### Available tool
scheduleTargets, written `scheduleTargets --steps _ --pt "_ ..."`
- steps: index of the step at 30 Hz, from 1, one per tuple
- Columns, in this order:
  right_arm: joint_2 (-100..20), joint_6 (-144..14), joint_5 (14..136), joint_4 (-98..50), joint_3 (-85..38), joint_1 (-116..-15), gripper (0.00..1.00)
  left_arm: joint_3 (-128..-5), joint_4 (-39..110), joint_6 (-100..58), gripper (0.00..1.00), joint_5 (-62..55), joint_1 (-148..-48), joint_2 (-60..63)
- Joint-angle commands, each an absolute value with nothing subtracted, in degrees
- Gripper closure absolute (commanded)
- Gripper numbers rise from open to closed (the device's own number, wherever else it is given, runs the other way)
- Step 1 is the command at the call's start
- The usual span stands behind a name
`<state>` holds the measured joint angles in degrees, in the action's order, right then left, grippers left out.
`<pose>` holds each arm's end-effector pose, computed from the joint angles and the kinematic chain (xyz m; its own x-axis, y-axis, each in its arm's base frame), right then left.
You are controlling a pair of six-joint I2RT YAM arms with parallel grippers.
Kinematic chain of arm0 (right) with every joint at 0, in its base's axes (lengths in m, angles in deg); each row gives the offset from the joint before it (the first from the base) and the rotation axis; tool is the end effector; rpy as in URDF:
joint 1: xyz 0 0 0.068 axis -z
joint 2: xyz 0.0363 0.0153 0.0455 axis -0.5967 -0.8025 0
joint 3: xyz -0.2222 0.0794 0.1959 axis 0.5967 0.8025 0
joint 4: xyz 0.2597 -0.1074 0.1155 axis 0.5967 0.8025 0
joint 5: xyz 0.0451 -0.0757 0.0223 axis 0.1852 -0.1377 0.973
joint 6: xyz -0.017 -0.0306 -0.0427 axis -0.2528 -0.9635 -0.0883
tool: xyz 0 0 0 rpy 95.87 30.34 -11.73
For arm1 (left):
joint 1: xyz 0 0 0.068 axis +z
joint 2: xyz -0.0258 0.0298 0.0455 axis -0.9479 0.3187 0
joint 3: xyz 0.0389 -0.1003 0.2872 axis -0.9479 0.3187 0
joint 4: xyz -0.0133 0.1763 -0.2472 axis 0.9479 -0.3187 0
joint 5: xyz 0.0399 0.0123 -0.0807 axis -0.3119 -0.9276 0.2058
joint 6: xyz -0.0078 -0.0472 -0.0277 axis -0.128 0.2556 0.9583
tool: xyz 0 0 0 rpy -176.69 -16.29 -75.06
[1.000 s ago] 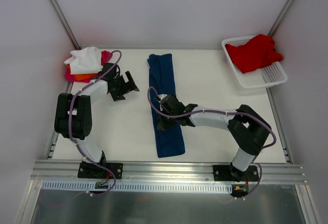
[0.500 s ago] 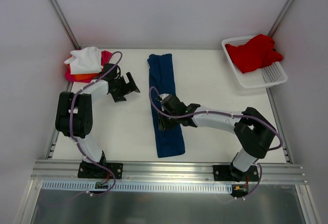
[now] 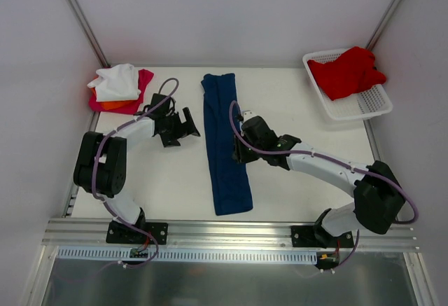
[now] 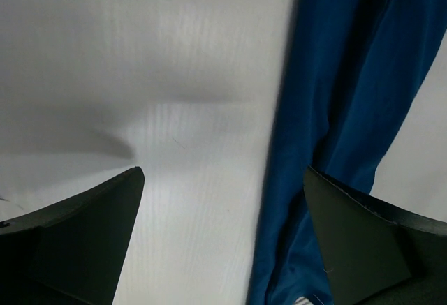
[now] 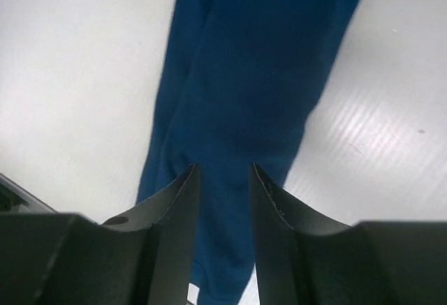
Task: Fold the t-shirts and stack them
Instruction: Rotate the tshirt 90 degrees, then grab the bottom of the folded rectangular tshirt with both arms
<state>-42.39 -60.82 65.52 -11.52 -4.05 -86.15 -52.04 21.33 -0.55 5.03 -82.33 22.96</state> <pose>0.2321 0.2699 0.2600 -0.5536 -0.3530 -0.7543 -0.6486 0.7508 0.1247 0.3778 -0.0839 0.1873 -0.8404 -0.3581 -0.4069 -0.1073 0.8458 -0.5227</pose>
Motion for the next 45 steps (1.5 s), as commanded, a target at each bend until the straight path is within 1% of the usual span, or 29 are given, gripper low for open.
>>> scheduleTargets --steps 1,6,9,19,26,29,34,41,43,45 --pt "-39.11 -61.87 62.08 -8.81 -1.82 -85.32 0.62 -49.57 21.43 0.53 0.01 5.79 -86.96 18.43" --pt "-36.74 -60.99 60.85 -8.54 2.13 -84.97 0.61 -44.57 23.18 4.04 0.01 6.41 -93.37 15.63" --pt "-34.89 -59.68 60.23 -8.63 5.21 -84.88 0.6 -40.88 23.63 5.79 0.01 5.79 -95.23 13.34" --pt "-28.3 -56.51 59.26 -6.34 12.07 -84.88 0.58 -26.81 24.51 11.25 0.01 6.14 -99.27 -2.39" --pt "-25.93 -53.87 58.13 -6.17 15.94 -85.67 0.57 -21.53 24.51 18.88 0.01 2.73 -109.45 -8.9" --pt "-25.14 -52.56 53.73 -3.71 16.29 -87.52 0.57 -20.92 24.59 21.62 0.01 0.53 -113.93 -9.35" --pt "-23.73 -52.11 53.02 -3.09 17.17 -88.13 0.56 -20.47 24.94 25.66 0.01 -3.61 -119.66 -7.24" --pt "-26.18 -50.54 46.87 1.3 14.98 -91.03 0.55 -22.14 27.67 29.45 0.01 -6.95 -126.34 -0.05" --pt "-27.93 -49.75 44.95 2.44 14.27 -92.52 0.53 -23.2 28.19 29.88 0.01 -7.22 -127.75 1.63" --pt "-29.61 -47.9 42.57 5.59 12.61 -94.02 0.49 -23.9 28.37 30.06 0.01 -7.39 -128.37 3.31"
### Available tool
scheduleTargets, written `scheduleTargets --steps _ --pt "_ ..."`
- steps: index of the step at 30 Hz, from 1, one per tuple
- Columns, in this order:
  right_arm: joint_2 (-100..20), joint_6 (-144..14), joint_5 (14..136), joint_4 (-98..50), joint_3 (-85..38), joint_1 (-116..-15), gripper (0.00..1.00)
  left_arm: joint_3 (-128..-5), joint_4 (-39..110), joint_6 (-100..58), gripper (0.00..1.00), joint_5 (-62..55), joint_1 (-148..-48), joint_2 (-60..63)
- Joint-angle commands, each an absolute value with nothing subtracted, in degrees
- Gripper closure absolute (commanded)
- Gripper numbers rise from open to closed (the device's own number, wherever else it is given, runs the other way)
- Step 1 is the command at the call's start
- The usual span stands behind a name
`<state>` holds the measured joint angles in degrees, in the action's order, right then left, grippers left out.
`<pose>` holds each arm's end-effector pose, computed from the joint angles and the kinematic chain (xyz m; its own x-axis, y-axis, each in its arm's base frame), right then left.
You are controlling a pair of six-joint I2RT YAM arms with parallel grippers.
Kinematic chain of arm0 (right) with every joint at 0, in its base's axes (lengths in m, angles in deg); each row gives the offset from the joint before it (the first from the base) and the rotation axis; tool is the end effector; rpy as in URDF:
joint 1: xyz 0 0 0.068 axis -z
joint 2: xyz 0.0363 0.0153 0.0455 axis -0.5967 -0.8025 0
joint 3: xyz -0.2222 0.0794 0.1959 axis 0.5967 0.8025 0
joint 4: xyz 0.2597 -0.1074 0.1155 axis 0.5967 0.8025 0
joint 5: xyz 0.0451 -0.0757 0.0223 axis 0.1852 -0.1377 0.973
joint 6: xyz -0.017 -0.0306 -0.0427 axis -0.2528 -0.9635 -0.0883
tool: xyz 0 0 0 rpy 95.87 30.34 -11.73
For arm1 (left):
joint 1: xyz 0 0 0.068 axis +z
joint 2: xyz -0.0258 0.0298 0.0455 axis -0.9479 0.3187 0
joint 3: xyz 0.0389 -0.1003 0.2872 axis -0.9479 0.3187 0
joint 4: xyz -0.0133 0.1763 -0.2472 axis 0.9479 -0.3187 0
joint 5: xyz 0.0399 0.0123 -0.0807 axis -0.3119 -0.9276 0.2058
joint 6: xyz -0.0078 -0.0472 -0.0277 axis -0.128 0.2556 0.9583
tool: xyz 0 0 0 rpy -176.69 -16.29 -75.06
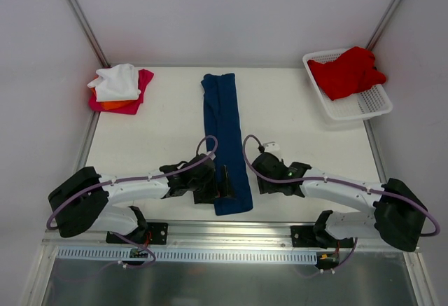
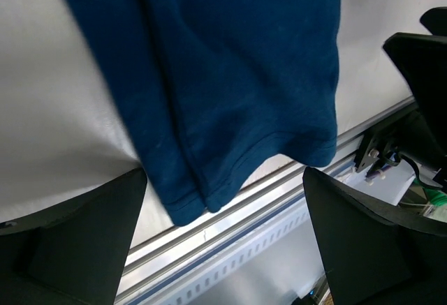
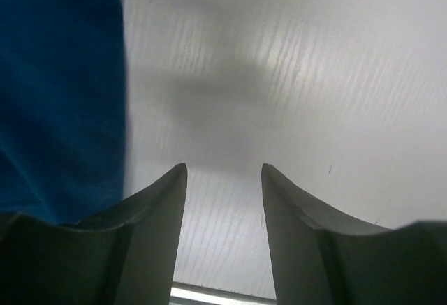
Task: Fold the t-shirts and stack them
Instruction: Grab the bottom of the folded rectangular tshirt with both arms
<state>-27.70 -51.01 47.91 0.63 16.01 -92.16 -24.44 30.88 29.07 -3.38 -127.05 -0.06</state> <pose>0.1499 0.1961 0.1946 -0.6875 -0.4082 -0.6006 -0.4602 0.8847 -0.0745 0.1447 -0.2212 0.1625 -0.9629 -0.1374 -0.2322 0.0509 0.7526 -0.6565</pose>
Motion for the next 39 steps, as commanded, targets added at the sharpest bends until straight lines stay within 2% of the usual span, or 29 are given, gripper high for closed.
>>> scheduleTargets --steps 1,3,7,11,16,22,28,39 --pt "-31.27 -47.03 39.26 7.09 11.9 -95.59 0.49 -23.99 28.63 30.59 0.01 -7.48 -128.72 3.57" --pt "-32.07 -45.18 37.47 8.95 10.76 -97.44 0.43 -23.55 28.99 30.85 0.01 -7.66 -128.9 3.14" --pt "-26.9 -44.65 46.13 -1.75 16.8 -97.37 0.39 -21.18 30.48 31.91 0.01 -7.74 -128.98 0.07" --pt "-18.82 -40.78 50.99 -10.55 22.79 -96.93 0.4 -16.1 33.46 33.58 0.01 -7.83 -129.07 -4.24" --pt "-9.67 -39.28 51.44 -11.18 25.78 -96.75 0.4 -11.61 35.67 34.9 0.02 -10.03 -129.07 -11.27" --pt "-2.21 -34.99 55.64 -15.82 30.78 -94.91 0.39 -8.7 37.51 36.56 0.02 -10.38 -129.07 -13.83" --pt "2.29 -29.09 57.32 -17.5 35.62 -93.76 0.39 -6.59 40.32 37.71 0.03 -10.73 -129.07 -13.57" --pt "0.98 -25.05 59.87 -21.19 39.67 -92.97 0.4 -4.13 48.59 40.25 0.05 -8.71 -128.98 -5.57"
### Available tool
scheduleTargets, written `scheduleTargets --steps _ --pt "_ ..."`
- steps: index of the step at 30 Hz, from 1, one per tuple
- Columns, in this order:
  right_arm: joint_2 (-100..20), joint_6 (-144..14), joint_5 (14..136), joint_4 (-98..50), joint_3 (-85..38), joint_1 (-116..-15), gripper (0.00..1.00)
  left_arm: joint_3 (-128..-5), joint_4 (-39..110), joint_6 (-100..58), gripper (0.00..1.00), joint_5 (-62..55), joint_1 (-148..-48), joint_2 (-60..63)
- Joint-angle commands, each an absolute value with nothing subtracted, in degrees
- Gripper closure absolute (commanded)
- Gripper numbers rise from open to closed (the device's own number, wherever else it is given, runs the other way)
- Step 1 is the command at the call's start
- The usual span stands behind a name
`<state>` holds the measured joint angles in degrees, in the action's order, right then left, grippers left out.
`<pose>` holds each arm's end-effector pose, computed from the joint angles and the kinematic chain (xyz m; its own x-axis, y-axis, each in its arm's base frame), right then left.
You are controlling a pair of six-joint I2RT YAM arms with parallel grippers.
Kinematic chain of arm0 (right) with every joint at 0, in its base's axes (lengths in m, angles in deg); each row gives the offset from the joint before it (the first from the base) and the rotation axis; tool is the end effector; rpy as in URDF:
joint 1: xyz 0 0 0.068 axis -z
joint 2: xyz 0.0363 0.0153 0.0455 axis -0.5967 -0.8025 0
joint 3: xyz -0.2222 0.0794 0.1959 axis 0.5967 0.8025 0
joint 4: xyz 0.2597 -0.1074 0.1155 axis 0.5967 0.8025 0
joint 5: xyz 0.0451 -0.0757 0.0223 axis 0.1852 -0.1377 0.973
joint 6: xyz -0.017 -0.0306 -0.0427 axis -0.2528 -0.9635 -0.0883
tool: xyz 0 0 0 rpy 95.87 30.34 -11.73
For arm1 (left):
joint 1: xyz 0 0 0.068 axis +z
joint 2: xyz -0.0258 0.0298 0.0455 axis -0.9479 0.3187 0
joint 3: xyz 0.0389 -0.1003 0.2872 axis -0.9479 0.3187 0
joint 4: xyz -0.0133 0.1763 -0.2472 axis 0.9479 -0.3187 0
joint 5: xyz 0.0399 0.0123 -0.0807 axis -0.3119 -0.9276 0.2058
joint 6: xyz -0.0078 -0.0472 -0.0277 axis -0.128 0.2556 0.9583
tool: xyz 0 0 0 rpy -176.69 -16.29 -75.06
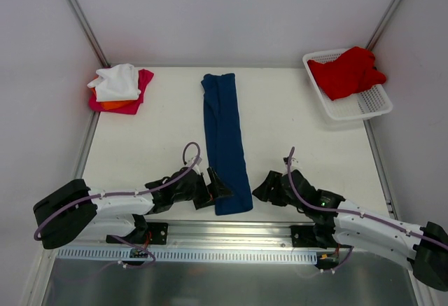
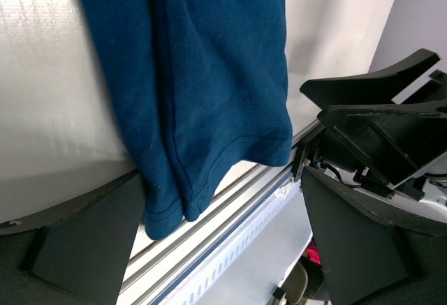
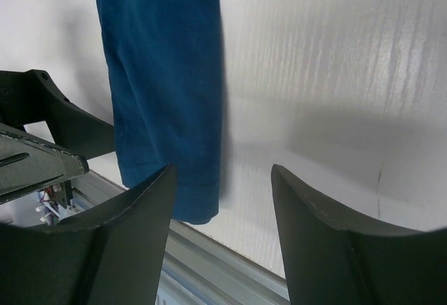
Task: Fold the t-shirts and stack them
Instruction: Grab the bottom of the folded rectangular tshirt with both arms
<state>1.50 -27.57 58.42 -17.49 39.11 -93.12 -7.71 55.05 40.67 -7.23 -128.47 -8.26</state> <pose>0.0979 0.1370 0.1674 -0.7421 0.1288 -0.6578 -0.3242 0.7900 0.5205 0.1156 -0.1839 0.1358 -0.9163 -0.3432 -0.2062 -0.0186 0.5510 -0.8343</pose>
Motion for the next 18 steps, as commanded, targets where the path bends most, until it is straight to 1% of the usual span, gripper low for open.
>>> scheduleTargets --steps 1,7,13,16,18 --pt "0.62 -24.43 60.14 -23.02 40.63 -92.88 0.4 -3.61 48.76 40.43 0.05 -8.62 -129.07 -5.74" --pt "-2.98 -23.9 61.19 -26.99 41.69 -92.88 0.4 0.69 48.59 42.98 0.08 -8.45 -129.42 -9.96" --pt "-6.05 -24.78 61.72 -28.49 40.38 -92.88 0.4 3.69 46.66 45.79 0.1 -9.41 -131.97 -12.86" --pt "-7.11 -25.13 62.07 -28.93 39.85 -92.88 0.4 3.96 46.39 46.15 0.17 -9.33 -132.41 -11.99" --pt "-7.73 -25.22 62.34 -29.37 39.58 -92.88 0.4 3.78 46.39 46.32 0.18 -9.24 -132.59 -10.76"
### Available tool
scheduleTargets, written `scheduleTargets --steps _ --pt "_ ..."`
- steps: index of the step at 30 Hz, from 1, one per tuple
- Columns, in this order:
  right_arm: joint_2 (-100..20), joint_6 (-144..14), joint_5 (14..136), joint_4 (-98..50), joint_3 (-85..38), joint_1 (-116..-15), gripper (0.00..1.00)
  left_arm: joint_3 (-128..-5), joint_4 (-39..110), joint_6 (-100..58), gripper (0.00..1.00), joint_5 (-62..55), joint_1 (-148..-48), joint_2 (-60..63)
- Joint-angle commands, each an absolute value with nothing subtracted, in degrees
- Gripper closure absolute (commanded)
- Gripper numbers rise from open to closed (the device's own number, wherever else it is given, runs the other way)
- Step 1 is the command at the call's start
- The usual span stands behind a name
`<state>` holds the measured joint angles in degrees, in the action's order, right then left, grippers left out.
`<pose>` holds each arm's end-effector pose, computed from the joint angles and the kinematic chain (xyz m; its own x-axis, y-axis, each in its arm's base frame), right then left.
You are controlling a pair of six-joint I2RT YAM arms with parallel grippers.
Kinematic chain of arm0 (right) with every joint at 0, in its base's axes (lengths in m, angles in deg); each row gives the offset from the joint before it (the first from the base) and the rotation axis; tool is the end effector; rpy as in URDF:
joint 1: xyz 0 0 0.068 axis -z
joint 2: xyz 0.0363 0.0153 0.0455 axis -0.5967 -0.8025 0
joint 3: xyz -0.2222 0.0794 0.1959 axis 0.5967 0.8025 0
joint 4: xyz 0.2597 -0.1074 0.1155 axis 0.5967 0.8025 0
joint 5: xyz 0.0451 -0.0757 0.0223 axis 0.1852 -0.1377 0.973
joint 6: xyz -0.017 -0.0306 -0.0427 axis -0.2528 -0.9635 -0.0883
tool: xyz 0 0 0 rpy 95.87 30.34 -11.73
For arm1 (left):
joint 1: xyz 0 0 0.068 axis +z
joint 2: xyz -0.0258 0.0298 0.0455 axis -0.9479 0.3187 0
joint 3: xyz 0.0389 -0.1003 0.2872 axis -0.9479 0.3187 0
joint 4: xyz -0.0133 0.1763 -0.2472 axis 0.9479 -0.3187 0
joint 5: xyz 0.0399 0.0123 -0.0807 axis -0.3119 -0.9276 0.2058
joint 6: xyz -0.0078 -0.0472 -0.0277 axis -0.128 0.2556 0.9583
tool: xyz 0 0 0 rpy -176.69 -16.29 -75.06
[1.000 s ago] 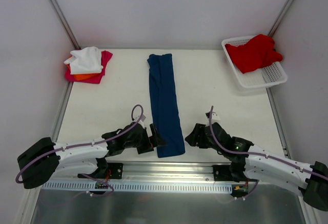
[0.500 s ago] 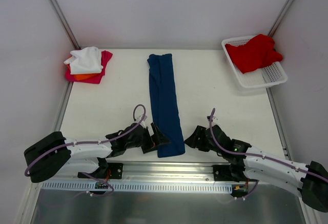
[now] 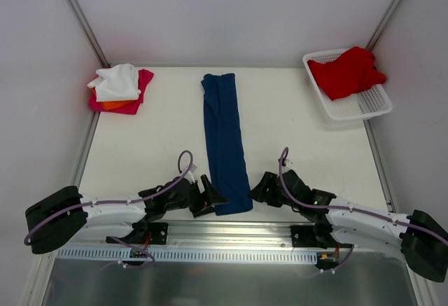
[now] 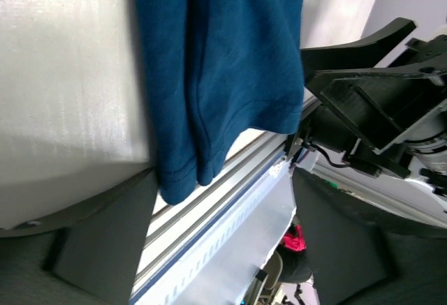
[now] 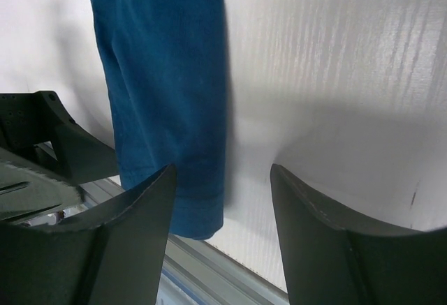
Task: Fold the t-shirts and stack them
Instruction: Grab the bottom of the folded rectangular tshirt with both arms
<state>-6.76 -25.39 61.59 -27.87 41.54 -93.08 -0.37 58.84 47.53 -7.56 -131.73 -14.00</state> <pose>0.1022 0.1470 0.1461 -0.7784 0.1318 -0.6138 -0.3150 0.7638 0.5634 0.0904 -0.1640 0.1196 -0.9251 -0.3624 -0.1136 -0.0830 0.4847 -0.8707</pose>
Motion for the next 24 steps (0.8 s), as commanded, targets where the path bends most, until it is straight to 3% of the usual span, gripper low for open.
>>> scheduleTargets --steps 1,3,7,24 --pt "-7.99 -25.39 62.34 -29.54 39.5 -92.8 0.4 3.7 46.3 46.32 0.24 -9.24 -132.85 -10.41" --pt "-8.17 -25.48 62.43 -29.81 39.41 -92.8 0.4 3.61 46.3 46.59 0.33 -9.33 -132.94 -9.44" --pt "-8.52 -25.66 62.6 -29.9 39.32 -92.88 0.4 3.61 46.39 46.5 0.39 -9.76 -133.03 -8.64" --pt "-12.74 -25.92 64.97 -33.59 37.74 -93.23 0.44 -0.61 47.71 45.27 0.45 -10.12 -133.03 -0.47"
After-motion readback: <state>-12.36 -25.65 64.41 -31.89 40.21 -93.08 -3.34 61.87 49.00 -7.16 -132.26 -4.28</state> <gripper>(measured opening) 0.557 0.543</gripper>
